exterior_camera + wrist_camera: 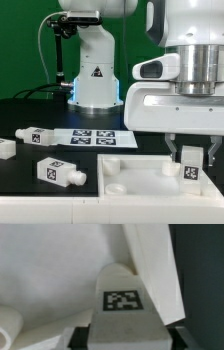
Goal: Assemble one leg
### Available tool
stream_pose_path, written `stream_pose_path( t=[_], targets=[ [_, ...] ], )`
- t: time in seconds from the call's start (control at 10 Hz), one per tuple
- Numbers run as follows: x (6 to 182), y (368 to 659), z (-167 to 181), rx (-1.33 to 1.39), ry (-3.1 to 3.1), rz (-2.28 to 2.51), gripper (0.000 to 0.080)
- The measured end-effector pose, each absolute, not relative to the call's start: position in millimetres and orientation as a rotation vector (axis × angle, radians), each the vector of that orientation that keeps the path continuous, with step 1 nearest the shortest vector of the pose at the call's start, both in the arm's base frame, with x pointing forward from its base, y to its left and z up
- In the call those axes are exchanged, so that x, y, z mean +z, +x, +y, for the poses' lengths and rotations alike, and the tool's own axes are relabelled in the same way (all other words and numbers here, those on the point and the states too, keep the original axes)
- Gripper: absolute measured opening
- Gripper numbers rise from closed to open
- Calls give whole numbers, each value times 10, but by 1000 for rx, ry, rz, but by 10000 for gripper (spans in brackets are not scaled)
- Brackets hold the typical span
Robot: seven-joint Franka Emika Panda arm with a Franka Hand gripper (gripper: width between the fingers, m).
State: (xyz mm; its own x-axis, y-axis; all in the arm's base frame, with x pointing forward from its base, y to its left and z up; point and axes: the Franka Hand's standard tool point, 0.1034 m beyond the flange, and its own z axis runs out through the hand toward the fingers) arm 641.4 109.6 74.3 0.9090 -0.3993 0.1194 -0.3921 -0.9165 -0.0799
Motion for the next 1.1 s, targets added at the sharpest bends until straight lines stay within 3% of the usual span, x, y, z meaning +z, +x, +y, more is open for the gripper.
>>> stream_pose_path(
  t=[0.6,0.8,1.0,1.1],
  targets=[
    [728,6394,1093,-47,-2355,1897,285],
    [730,6390,1078,-29,-2252,1998,285],
    [721,6386,1083,-38,-2326,1918,333],
    [702,6371,1102,-59,-2480,1744,515]
  ],
)
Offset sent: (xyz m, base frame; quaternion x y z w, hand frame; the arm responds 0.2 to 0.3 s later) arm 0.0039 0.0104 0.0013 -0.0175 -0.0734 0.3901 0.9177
